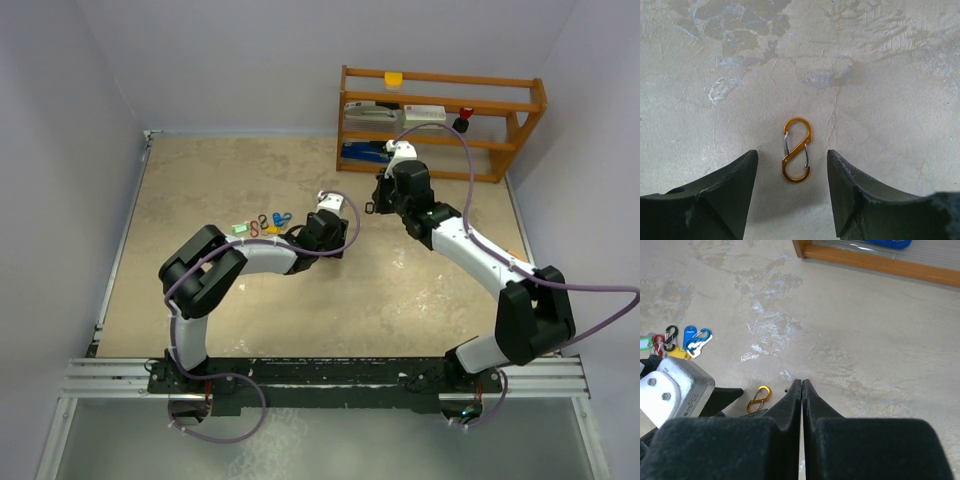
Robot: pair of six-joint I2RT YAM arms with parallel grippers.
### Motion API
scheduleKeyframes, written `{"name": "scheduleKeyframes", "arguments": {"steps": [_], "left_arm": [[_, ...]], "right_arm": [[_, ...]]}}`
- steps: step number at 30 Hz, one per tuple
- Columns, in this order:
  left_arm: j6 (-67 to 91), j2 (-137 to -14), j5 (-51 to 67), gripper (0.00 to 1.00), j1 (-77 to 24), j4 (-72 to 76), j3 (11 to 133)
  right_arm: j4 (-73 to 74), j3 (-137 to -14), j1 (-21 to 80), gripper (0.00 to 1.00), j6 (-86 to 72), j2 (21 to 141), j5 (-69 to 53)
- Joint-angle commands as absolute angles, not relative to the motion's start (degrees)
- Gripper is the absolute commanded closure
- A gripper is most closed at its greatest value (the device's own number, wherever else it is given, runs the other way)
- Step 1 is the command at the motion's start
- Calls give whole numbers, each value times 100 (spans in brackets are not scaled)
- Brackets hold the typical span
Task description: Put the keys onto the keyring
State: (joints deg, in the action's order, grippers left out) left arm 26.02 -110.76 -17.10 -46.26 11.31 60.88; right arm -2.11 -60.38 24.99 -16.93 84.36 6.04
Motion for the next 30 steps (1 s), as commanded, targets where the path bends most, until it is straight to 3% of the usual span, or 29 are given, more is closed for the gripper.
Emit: {"name": "scheduleKeyframes", "arguments": {"steps": [1, 26, 30], "left_arm": [[2689, -11159, -1817, 45, -4621, 1232, 6286], [2518, -11471, -2106, 64, -4663, 843, 6524], [2458, -11583, -2223, 75, -4705, 712, 6639]], "right_arm": [[-281, -5990, 2460, 100, -1679, 8175, 742], [-237, -5917, 2408, 100, -1649, 7933, 848], [-224, -5906, 2391, 100, -1647, 7889, 870]]}}
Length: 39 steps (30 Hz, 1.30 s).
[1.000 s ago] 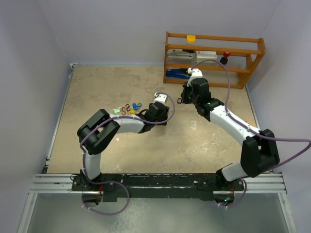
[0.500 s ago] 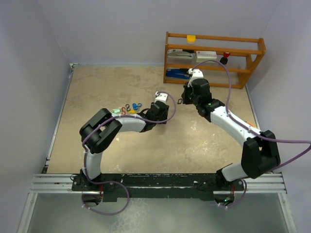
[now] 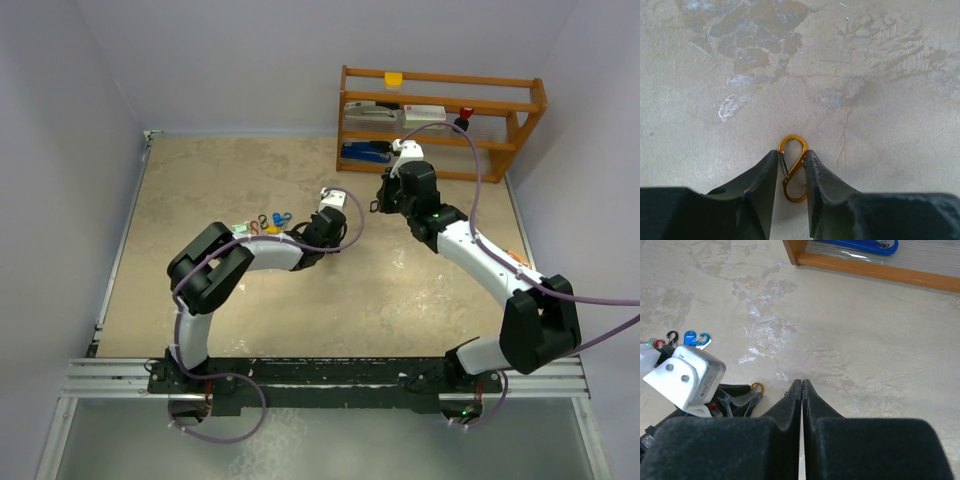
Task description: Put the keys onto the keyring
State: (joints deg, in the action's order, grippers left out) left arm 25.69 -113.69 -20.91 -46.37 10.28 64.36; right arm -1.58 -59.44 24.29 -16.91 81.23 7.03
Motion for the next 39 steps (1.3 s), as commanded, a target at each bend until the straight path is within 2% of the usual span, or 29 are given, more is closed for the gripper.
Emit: {"name": "scheduleKeyframes", "arguments": {"steps": [1, 5, 17, 21, 24, 31, 39], "left_arm": [[2435, -11621, -2266, 80, -4721, 656, 6675], [2399, -11685, -2432, 100, -4746, 530, 6750], [2439, -11395, -2717, 100, -4746, 520, 6636], [2477, -11316, -2856, 81, -4745, 489, 6623], [2496, -11162, -2979, 72, -4746, 534, 6556], [2425, -10789, -3001, 64, -4746, 714, 6404], [2357, -10644, -2949, 60, -4746, 859, 6317]], "right_arm": [[-228, -5897, 2391, 100, -1649, 7884, 882], [-229, -5882, 2373, 100, -1650, 7857, 880], [-236, -5871, 2347, 100, -1652, 7893, 826], [-235, -5863, 2347, 100, -1652, 7884, 833], [-243, -5866, 2347, 100, -1651, 7884, 835], [-255, -5866, 2347, 100, -1656, 7893, 809], [-253, -5854, 2338, 100, -1653, 7882, 810]]}}
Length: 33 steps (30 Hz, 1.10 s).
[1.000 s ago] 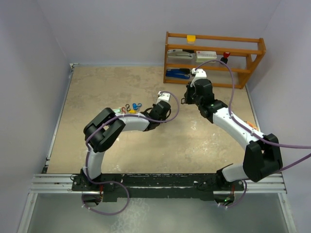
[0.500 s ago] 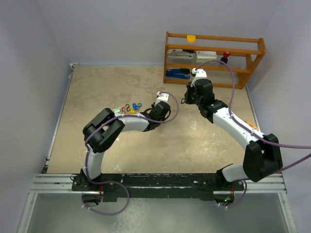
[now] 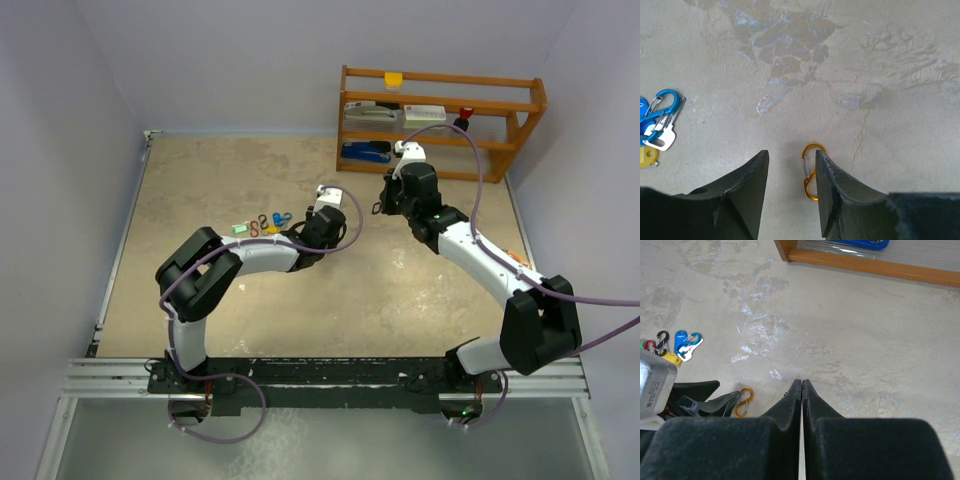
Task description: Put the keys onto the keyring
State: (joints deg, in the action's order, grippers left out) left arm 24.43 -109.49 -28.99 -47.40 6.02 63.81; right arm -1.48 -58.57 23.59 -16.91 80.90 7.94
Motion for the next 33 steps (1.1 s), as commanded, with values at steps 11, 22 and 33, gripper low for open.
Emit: {"name": "scheduleKeyframes", "arguments": {"steps": [11, 22, 33], "left_arm": [[2337, -10951, -2913, 60, -4890, 648, 6551], [2355, -11213, -2937, 52, -4975, 520, 6684], [2342, -11424, -2936, 54, -4983, 532, 6784]], "right_arm": [[-255, -5839, 2333, 100, -1662, 7797, 809], [-246, -5819, 2303, 100, -1656, 7778, 800], [-264, -5814, 2277, 100, -1661, 7783, 777]]}}
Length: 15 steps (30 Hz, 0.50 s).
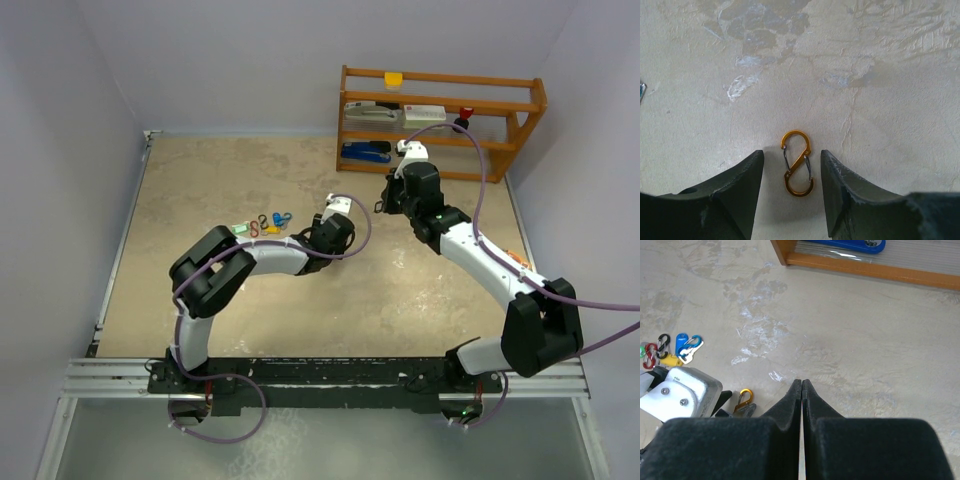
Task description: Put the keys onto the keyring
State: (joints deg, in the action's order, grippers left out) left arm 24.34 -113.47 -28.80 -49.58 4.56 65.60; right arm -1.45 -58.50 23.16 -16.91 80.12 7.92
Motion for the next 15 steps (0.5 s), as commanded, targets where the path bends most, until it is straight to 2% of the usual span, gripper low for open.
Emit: {"name": "scheduleKeyframes", "arguments": {"steps": [1, 5, 7, 10, 15], "left_arm": [[2345, -11441, -2944, 54, -4983, 527, 6792], [2337, -11465, -2936, 60, -4983, 490, 6809], [2338, -11470, -2927, 73, -4983, 446, 6815], [2321, -11474, -2931, 100, -4983, 403, 6837], [2320, -11413, -2989, 100, -4983, 378, 6831]], "right_arm": [[-264, -5817, 2276, 100, -1660, 7787, 774], [-259, -5803, 2268, 100, -1662, 7787, 773], [-264, -5801, 2263, 100, -1666, 7780, 773], [-263, -5800, 2259, 100, -1664, 7770, 773], [-264, -5791, 2251, 100, -1661, 7761, 773]]}}
